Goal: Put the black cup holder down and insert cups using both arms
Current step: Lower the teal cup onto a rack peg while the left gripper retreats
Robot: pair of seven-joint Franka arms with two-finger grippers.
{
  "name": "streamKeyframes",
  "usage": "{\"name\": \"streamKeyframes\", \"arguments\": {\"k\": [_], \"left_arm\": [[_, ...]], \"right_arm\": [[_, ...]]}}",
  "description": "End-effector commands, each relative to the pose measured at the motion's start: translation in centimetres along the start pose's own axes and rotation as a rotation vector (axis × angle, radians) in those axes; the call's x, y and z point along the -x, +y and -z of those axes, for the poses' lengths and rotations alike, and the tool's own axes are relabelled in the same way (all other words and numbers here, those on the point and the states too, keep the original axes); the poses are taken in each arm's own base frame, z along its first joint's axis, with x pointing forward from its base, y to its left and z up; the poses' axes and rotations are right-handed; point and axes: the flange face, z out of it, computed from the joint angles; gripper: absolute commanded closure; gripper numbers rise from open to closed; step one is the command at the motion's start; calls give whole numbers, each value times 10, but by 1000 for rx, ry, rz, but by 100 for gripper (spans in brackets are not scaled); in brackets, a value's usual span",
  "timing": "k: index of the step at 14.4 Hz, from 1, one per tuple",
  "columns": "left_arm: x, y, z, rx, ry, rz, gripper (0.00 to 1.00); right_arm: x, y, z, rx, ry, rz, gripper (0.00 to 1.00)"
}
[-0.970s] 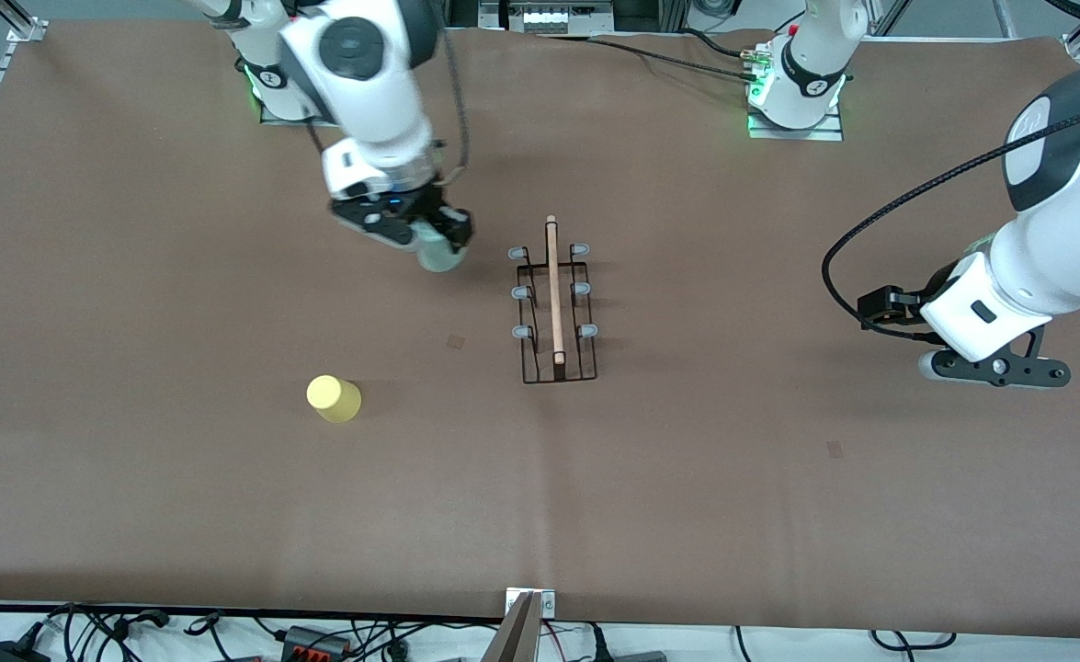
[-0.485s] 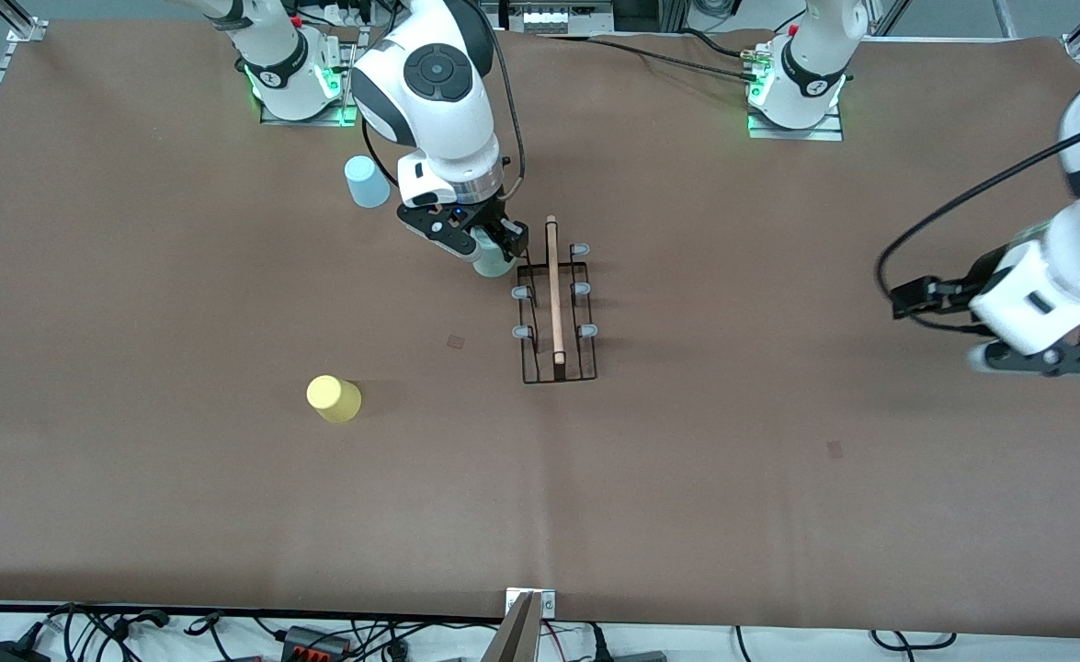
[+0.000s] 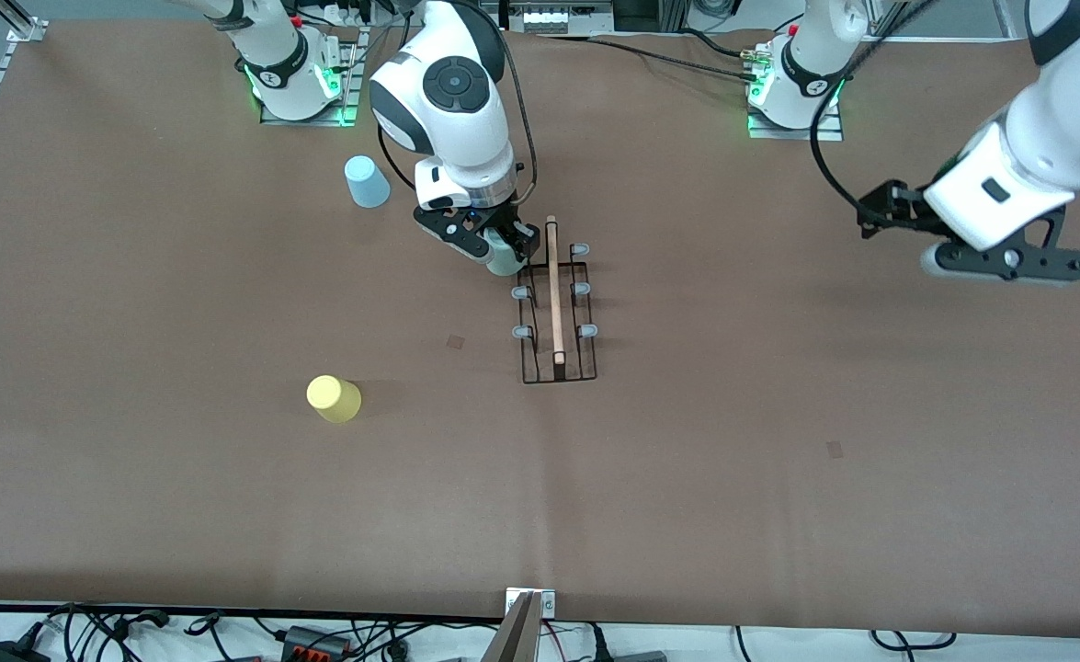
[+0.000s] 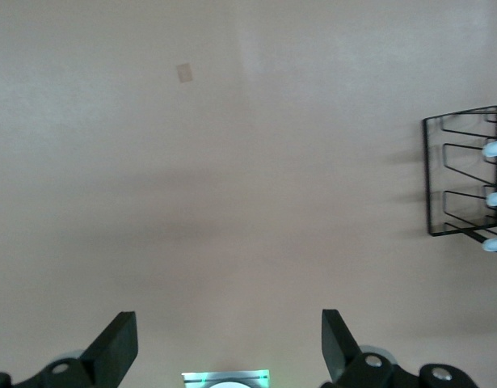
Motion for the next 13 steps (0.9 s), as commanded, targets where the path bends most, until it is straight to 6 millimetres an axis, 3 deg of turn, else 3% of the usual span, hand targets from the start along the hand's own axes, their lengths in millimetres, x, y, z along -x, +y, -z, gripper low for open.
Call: {"name": "streamKeyframes", "arguments": {"k": [1, 4, 5, 6, 7, 9, 10, 11, 13], "left_arm": [[5, -28, -12, 51, 67, 29, 0], [18, -46, -7, 62, 149, 64, 0], [21, -69, -5, 66, 155, 100, 0], [25, -80, -8, 69, 147, 117, 0], [31, -82, -4, 72, 155, 122, 0], [36, -85, -1, 72, 161, 132, 0], [36, -90, 0, 72, 166, 136, 0], [36, -93, 0, 72, 164, 142, 0], [38, -81, -1, 68, 149, 120, 0]], "right_arm": [[6, -6, -4, -1, 2, -11, 86], [9, -7, -9, 4, -5, -6, 69], [9, -7, -10, 3, -7, -8, 56], [10, -7, -10, 2, -8, -5, 35], [9, -8, -9, -7, -7, -6, 1], [4, -9, -5, -21, -3, 6, 0], [-9, -9, 1, -31, 2, -8, 0], [-27, -5, 6, -30, 9, -19, 0], [-66, 8, 24, -28, 32, 74, 0]]}}
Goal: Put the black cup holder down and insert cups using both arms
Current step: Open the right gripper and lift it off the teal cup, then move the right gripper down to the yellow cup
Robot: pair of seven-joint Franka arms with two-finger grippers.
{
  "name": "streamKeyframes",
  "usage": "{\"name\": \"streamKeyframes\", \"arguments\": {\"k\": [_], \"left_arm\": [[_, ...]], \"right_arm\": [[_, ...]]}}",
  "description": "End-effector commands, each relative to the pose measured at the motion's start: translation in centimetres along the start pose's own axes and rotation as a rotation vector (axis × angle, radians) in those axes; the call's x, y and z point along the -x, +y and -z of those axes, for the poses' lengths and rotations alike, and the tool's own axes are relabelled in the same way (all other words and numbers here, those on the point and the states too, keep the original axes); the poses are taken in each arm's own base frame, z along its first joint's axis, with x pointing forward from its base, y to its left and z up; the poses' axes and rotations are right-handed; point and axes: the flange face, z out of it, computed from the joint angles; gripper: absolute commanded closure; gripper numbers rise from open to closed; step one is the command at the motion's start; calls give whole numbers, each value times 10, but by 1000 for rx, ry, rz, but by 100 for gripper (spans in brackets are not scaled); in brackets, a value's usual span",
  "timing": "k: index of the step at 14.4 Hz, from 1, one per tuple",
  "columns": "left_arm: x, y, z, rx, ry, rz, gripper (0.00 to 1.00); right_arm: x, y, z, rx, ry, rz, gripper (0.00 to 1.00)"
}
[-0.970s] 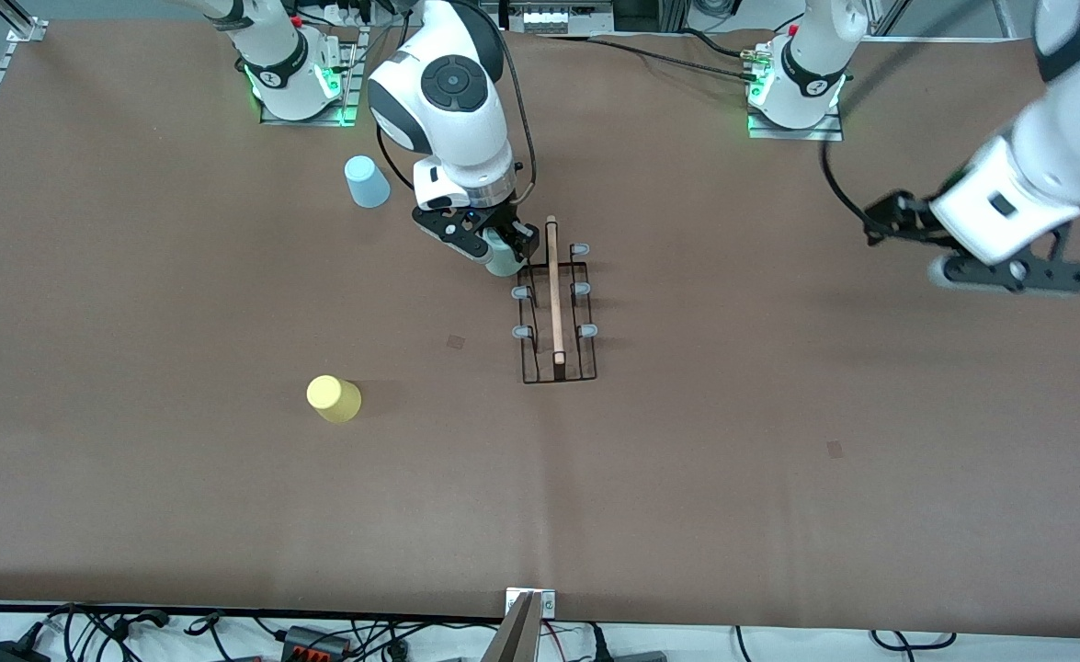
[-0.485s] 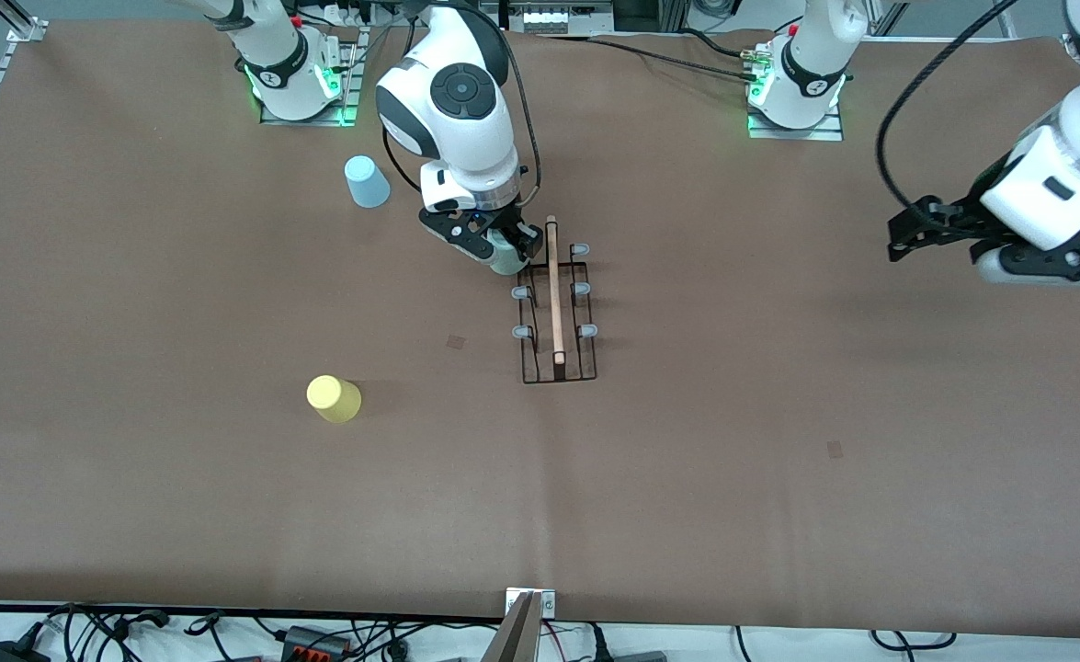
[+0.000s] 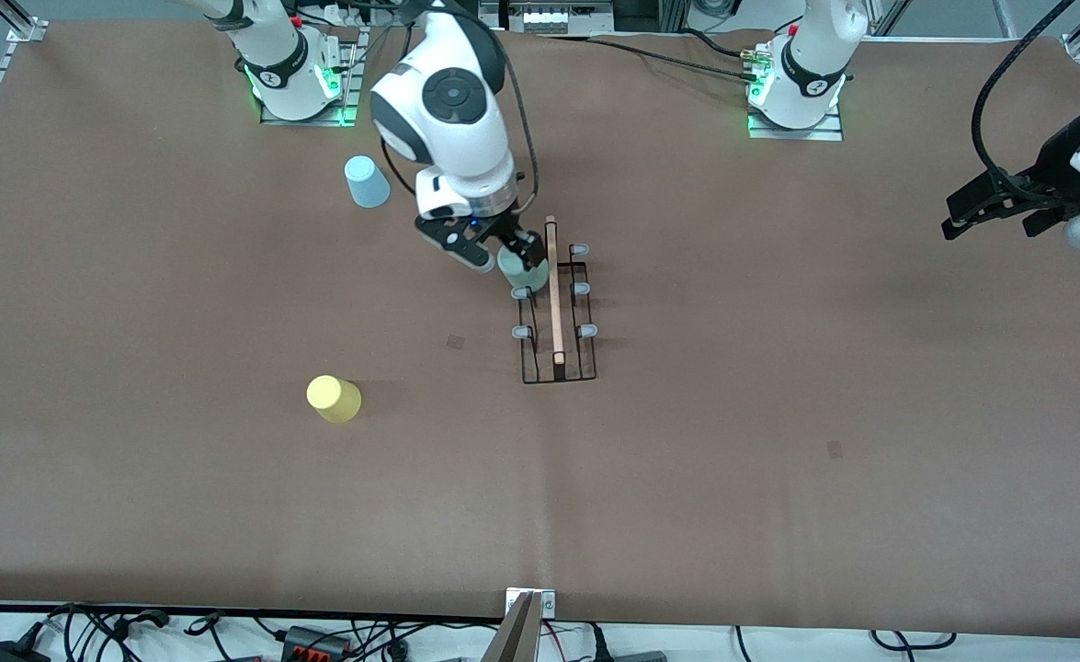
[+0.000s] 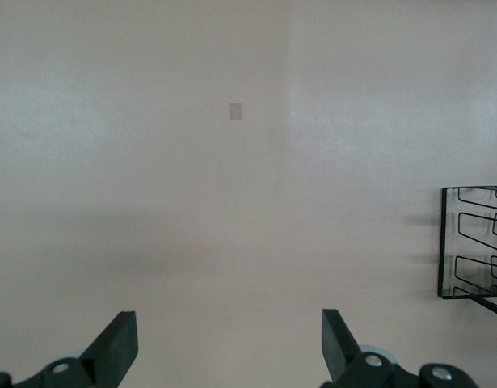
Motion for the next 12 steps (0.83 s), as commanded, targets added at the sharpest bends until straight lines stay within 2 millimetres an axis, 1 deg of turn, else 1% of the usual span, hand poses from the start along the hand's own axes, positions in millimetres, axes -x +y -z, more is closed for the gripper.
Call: {"name": "streamKeyframes", "arguments": {"k": [1, 2, 3, 4, 5, 6, 7, 8, 9, 10, 11, 12], "left_arm": [[11, 13, -2, 15, -21, -36, 0], [13, 19, -1, 12, -28, -47, 0], [15, 24, -1, 3, -36, -59, 0], [14, 25, -3, -9, -36, -65, 0], [12, 23, -5, -10, -36, -67, 0], [8, 15, -7, -9, -31, -64, 0], [4, 1, -12, -7, -27, -57, 0], [1, -3, -16, -5, -19, -66, 0], [1, -4, -21, -4, -26, -70, 0], [0, -4, -21, -3, -20, -69, 0], [0, -6, -22, -3, -18, -65, 0], [1, -6, -28, -1, -30, -65, 0]], "right_arm": [[-68, 25, 26, 32, 27, 130, 0], [-98, 39, 26, 57, 23, 205, 0], [-132, 56, 25, 71, 19, 287, 0], [-167, 75, 25, 80, 18, 350, 0], [-195, 92, 23, 87, 12, 399, 0], [-221, 109, 18, 90, 6, 455, 0], [-243, 123, 8, 97, -2, 514, 0], [-255, 132, -2, 107, -9, 568, 0], [-274, 145, -14, 114, -1, 606, 0], [-286, 152, -28, 106, 13, 637, 0], [-291, 153, -46, 86, 22, 658, 0], [-293, 151, -61, 66, 36, 663, 0]]}}
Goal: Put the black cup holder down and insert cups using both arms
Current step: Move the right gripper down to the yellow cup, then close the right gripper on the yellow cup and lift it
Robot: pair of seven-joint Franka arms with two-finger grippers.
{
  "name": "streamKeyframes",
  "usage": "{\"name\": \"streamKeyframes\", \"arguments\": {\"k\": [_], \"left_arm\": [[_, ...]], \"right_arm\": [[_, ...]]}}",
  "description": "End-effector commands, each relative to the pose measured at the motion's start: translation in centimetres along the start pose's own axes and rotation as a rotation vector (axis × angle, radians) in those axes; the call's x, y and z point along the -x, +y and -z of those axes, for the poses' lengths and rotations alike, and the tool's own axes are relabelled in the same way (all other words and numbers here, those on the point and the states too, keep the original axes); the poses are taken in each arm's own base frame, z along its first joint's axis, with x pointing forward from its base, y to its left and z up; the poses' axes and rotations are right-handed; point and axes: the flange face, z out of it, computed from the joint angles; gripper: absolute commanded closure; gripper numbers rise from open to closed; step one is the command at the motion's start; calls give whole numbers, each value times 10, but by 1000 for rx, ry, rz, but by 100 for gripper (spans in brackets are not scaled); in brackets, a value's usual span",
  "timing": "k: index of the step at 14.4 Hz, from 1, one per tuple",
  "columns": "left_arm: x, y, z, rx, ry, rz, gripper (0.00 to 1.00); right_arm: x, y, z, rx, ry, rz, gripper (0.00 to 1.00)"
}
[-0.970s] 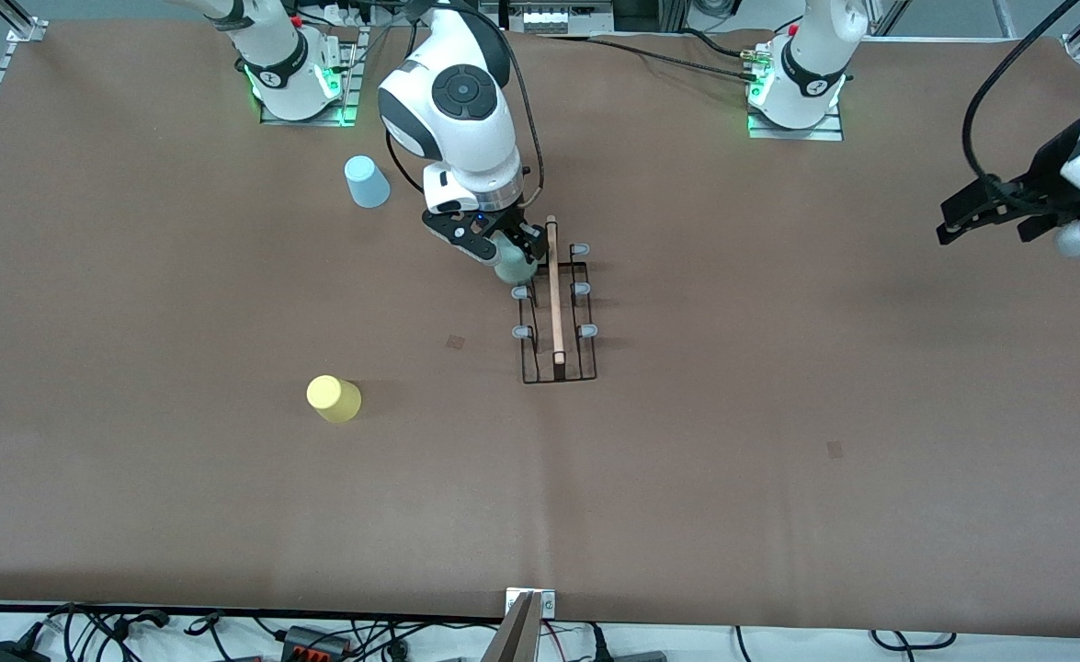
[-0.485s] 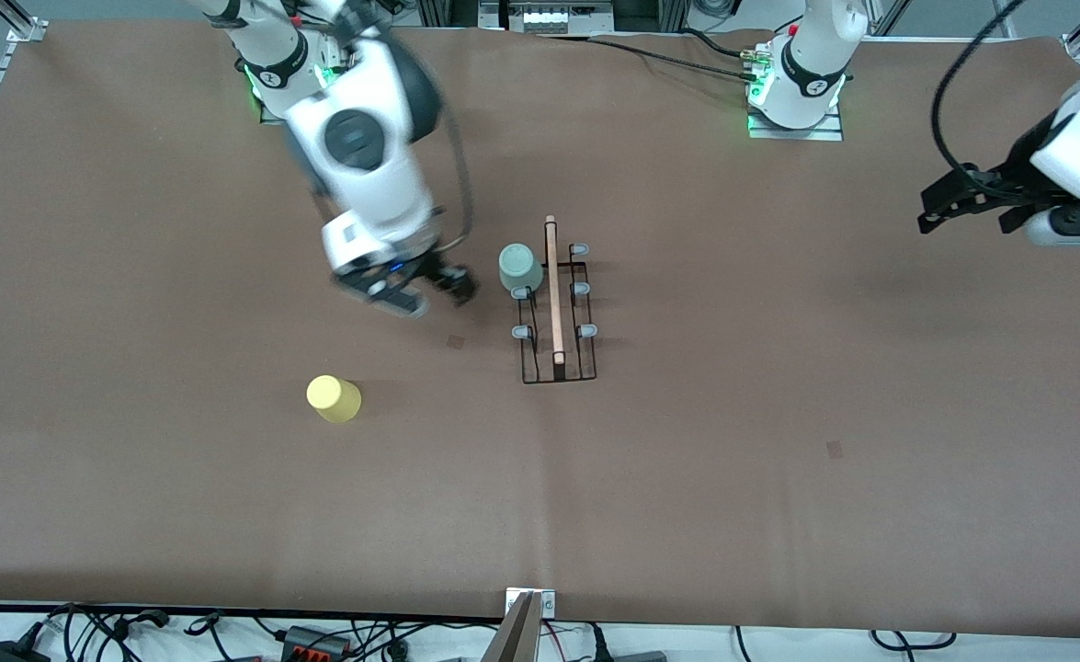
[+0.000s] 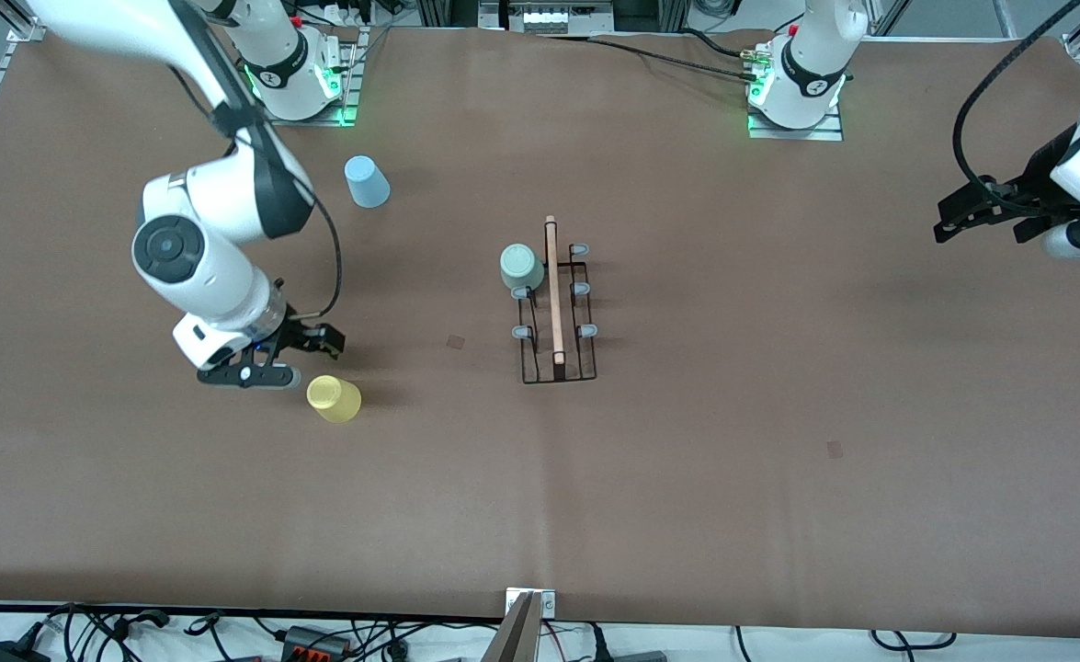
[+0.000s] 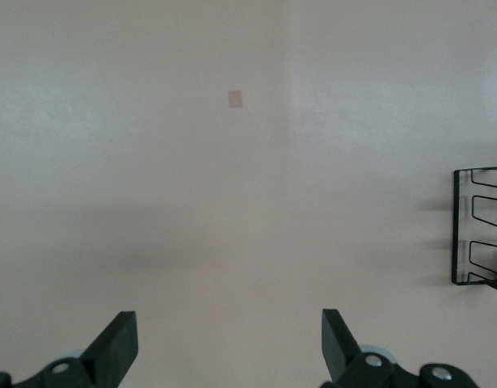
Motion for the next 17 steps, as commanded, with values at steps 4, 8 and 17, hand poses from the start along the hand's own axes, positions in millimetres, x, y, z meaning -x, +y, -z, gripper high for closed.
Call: {"name": "streamKeyframes", "arguments": {"k": [4, 8, 17], "left_arm": [[2, -1, -6, 8, 0, -19, 0], [3, 3, -4, -2, 2, -32, 0], [2, 3, -5, -4, -1, -34, 0]], "right_arm": [[-5, -11, -58, -38, 51, 56, 0], [-5, -2, -84, -29, 59, 56, 0], [-7, -4, -113, -45, 113, 66, 0]]}}
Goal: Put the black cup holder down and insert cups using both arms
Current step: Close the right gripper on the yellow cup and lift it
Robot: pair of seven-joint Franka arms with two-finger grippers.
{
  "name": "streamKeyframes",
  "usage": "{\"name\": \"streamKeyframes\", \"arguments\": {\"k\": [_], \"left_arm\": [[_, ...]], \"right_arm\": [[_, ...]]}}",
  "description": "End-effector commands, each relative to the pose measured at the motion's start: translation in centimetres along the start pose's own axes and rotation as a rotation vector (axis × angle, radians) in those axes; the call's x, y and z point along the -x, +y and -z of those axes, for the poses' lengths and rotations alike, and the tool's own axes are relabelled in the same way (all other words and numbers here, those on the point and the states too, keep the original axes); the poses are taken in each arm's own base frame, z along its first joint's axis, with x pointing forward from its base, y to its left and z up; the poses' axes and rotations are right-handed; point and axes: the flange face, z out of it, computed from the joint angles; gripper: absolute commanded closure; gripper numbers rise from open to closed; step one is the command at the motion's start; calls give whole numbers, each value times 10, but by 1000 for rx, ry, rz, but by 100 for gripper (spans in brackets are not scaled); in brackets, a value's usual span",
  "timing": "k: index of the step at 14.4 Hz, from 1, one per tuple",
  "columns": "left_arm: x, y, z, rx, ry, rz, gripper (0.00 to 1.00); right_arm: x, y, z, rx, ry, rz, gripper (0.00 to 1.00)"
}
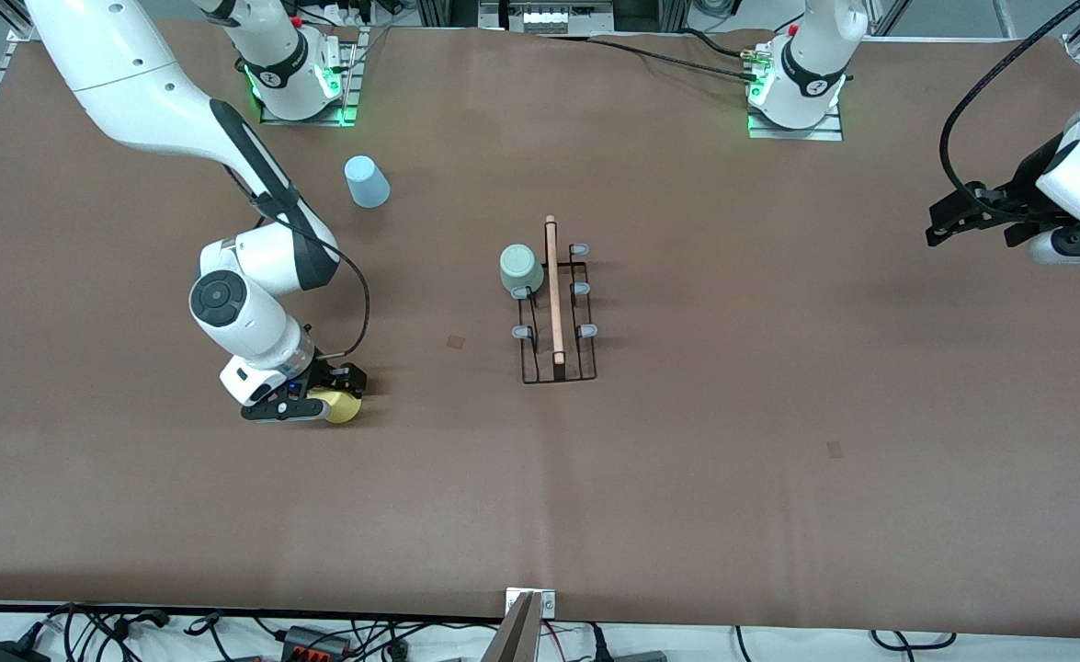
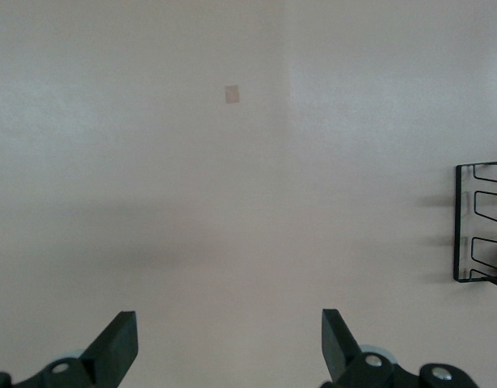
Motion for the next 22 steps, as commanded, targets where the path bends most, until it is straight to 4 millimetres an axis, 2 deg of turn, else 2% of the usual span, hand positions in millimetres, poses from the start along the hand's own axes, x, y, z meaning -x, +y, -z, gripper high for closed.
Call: {"name": "streamKeyframes", "arguments": {"k": [1, 10, 15, 16, 18, 19, 20, 22], "left_arm": [[1, -1, 2, -3, 11, -26, 0], [2, -3, 1, -3, 5, -24, 0], [2, -3, 0, -3, 4, -24, 0], [2, -3, 1, -3, 5, -24, 0], [2, -3, 1, -3, 5, -24, 0], [2, -1, 0, -3, 4, -27, 0], [2, -1, 1, -3, 5, -26, 0], [2, -1, 1, -3, 5, -26, 0]], "right_arm": [[-1, -6, -3, 7, 18, 33, 0], [-4, 7, -5, 30, 22, 22, 0], [-4, 1, -4, 26, 22, 27, 0], [-4, -3, -4, 25, 24, 36, 19], [-6, -6, -1, 26, 30, 53, 66], [-8, -9, 3, 31, 31, 78, 83], [-8, -9, 6, 45, 33, 127, 92], [-12, -10, 26, 76, 26, 161, 99]]}}
